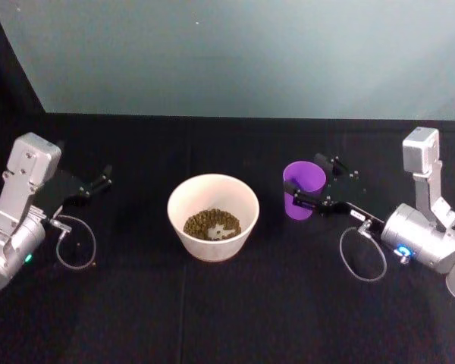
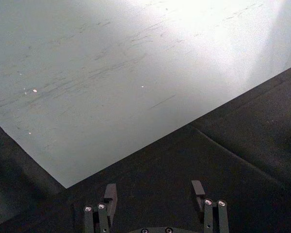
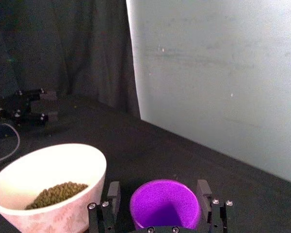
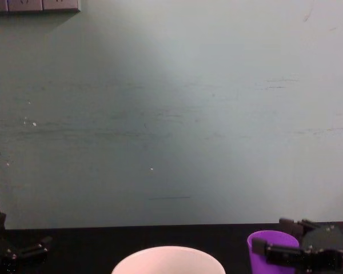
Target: Pick up the cup and pour the mung beans from the cup into the bowl.
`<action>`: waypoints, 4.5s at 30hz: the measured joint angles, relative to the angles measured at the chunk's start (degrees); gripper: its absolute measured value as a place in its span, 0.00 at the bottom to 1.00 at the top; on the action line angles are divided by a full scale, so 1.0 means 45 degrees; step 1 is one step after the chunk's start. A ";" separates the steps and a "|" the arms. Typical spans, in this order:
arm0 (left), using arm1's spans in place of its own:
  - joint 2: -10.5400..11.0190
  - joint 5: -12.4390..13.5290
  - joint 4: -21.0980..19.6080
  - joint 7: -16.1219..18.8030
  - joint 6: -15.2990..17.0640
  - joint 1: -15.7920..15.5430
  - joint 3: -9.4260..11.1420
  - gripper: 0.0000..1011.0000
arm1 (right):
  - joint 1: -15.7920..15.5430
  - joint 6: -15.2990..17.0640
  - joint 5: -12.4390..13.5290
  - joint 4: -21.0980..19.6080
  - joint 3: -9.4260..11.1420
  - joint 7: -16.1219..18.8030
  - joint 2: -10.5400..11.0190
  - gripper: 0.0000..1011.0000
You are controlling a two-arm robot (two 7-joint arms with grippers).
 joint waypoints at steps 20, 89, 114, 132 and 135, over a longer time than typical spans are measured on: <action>0.0000 0.0000 0.0000 0.0000 0.0000 0.0000 0.0000 0.99 | -0.2214 0.0755 -0.0341 -0.4022 0.1944 -0.4367 -0.0163 0.99; 0.0000 0.0001 0.0000 0.0000 0.0000 0.0000 0.0000 0.99 | -0.2703 -0.0070 -0.0547 -0.3303 0.3193 -0.5032 -0.0972 0.99; 0.0000 0.0001 0.0000 0.0000 0.0000 0.0000 0.0000 0.99 | -0.2704 -0.0071 -0.0549 -0.3302 0.3193 -0.5045 -0.0973 0.99; 0.0000 0.0000 0.0000 0.0000 0.0000 0.0000 0.0000 0.99 | -0.2704 -0.0071 -0.0549 -0.3302 0.3193 -0.5044 -0.0972 0.99; 0.0000 0.0001 0.0000 0.0000 0.0000 0.0000 0.0000 0.99 | -0.2703 -0.0071 -0.0549 -0.3302 0.3194 -0.5044 -0.0973 0.99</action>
